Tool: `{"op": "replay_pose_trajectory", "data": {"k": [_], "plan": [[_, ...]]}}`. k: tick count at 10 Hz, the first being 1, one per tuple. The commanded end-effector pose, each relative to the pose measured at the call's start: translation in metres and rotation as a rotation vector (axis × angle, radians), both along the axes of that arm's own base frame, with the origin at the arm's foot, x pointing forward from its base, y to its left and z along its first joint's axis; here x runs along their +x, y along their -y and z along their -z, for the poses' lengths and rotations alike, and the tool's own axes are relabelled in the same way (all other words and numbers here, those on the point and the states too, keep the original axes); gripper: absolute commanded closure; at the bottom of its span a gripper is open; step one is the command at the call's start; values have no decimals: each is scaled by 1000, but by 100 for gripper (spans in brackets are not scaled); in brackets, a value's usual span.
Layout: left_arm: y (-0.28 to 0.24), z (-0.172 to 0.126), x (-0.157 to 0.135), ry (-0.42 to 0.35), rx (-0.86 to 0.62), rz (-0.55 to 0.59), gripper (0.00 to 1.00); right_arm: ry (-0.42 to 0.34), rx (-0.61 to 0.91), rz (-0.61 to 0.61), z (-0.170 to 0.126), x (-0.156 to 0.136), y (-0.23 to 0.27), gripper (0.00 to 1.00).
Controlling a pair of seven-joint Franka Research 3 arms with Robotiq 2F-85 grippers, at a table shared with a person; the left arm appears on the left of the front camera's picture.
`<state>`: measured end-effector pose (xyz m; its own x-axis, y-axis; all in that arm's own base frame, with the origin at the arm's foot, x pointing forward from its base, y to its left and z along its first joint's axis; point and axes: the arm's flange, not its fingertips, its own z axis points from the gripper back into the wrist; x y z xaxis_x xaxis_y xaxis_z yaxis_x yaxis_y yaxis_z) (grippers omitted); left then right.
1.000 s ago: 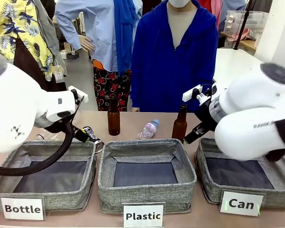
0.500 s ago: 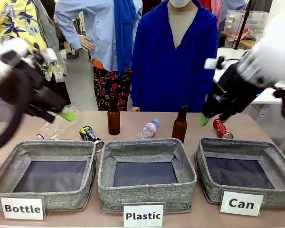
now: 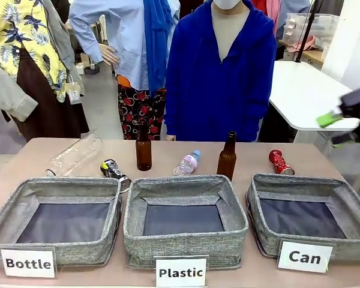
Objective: Sort the can waste into the basket.
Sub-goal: Pick up the can waste from the table and place it in the right Fabric basket.
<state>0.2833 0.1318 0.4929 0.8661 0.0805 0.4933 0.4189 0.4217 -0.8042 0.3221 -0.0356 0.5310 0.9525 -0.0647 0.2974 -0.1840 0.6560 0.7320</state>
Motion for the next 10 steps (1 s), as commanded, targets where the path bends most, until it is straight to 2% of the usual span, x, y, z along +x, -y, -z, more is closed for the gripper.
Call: {"op": "replay_pose_trajectory", "data": {"k": [1,2,4,6,7,8,9,10], "plan": [[-31,58,-4,-27,-234,-106,0,-55,235,123,48,6,59,0],[-51,80,-7,-49,-318,-167,0,-73,322,177,67,3,89,0],[-67,121,-18,-141,-422,-284,0,-129,433,278,101,0,135,0],[-46,133,-12,-193,-465,-314,0,-145,507,359,130,-5,162,0],[-31,131,-11,-212,-445,-376,0,-161,511,438,138,-6,169,0],[-16,129,-4,-181,-426,-402,0,-172,476,495,144,-4,173,0],[-81,143,4,-223,-468,-333,0,-188,499,407,141,-15,165,0],[-81,143,4,-223,-468,-333,0,-188,499,407,141,-15,165,0]]}}
